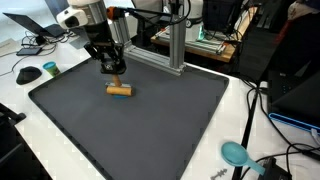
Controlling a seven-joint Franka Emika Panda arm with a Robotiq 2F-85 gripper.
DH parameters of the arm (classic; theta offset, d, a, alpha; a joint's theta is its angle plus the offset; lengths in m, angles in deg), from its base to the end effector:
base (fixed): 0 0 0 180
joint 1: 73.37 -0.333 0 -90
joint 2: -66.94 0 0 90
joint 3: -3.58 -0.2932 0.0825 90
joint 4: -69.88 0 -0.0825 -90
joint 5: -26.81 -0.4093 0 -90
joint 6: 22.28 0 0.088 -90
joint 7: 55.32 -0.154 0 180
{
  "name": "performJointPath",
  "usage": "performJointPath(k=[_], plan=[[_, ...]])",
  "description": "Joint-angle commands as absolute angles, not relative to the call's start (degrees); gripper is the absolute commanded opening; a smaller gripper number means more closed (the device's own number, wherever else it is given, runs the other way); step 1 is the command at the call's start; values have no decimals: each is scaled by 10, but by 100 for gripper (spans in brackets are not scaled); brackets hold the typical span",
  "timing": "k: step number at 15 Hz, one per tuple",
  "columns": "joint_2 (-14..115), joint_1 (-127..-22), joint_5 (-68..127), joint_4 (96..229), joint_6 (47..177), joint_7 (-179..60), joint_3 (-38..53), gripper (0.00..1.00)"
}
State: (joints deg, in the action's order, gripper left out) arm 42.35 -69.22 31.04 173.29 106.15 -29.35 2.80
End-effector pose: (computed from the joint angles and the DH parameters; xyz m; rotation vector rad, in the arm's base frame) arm 0.6582 -0.0438 0.2251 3.0149 0.6724 -0.0091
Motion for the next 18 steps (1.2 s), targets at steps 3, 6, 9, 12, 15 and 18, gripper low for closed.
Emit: performJointPath(k=[3,6,9,12,15,18], plan=[[387,-696,341,1756,1036,-303,34,22],[387,-696,343,1756,1036,-302,34,22],[386,-697,346,1757,1037,-303,34,22],[384,-697,347,1757,1038,-303,34,22],[382,-696,347,1756,1038,-303,34,22],[382,-697,349,1757,1039,-304,35,22]])
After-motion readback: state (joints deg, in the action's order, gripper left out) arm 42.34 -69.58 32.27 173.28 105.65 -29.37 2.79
